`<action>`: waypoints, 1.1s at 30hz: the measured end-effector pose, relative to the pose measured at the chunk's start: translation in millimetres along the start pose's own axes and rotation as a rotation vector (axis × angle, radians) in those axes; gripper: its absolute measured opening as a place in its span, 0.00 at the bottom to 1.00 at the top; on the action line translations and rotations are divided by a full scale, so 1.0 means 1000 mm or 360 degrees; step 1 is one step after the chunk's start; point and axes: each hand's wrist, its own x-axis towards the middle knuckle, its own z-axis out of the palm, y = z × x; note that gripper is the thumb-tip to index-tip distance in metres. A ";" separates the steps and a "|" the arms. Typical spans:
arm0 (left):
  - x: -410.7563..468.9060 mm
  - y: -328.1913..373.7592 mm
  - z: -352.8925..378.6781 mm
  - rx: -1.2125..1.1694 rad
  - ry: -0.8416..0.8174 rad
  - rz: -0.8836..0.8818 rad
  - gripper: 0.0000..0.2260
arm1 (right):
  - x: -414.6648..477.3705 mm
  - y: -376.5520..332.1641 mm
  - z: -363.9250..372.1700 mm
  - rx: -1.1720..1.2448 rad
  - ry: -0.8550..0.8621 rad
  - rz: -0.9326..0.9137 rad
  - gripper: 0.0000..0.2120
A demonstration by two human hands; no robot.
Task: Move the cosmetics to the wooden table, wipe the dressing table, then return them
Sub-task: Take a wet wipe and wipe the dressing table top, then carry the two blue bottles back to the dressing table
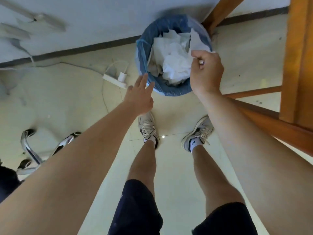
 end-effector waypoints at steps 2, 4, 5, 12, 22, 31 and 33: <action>0.018 -0.005 0.013 -0.0013 -0.0028 0.0000 0.30 | 0.009 0.019 0.022 0.0074 -0.0261 0.0110 0.18; 0.031 -0.009 0.025 -0.0024 -0.0045 0.0006 0.32 | 0.014 0.042 0.043 -0.0049 -0.0714 0.0308 0.24; 0.033 -0.011 0.030 -0.0006 -0.0037 0.0018 0.33 | 0.014 0.051 0.048 -0.0179 -0.0934 0.0365 0.26; -0.004 -0.008 0.006 0.0109 0.0325 -0.0012 0.27 | -0.012 0.048 0.013 -0.0469 -0.0715 0.0080 0.19; -0.178 0.020 -0.226 0.0062 0.1460 0.0032 0.25 | -0.059 -0.143 -0.170 -0.0327 0.0029 -0.0496 0.19; -0.336 0.069 -0.432 0.0265 0.2170 0.0389 0.23 | -0.130 -0.265 -0.394 -0.0412 0.0766 -0.0858 0.17; -0.351 0.096 -0.468 0.0251 0.2296 0.0482 0.23 | -0.134 -0.266 -0.443 -0.0405 0.0901 -0.0815 0.18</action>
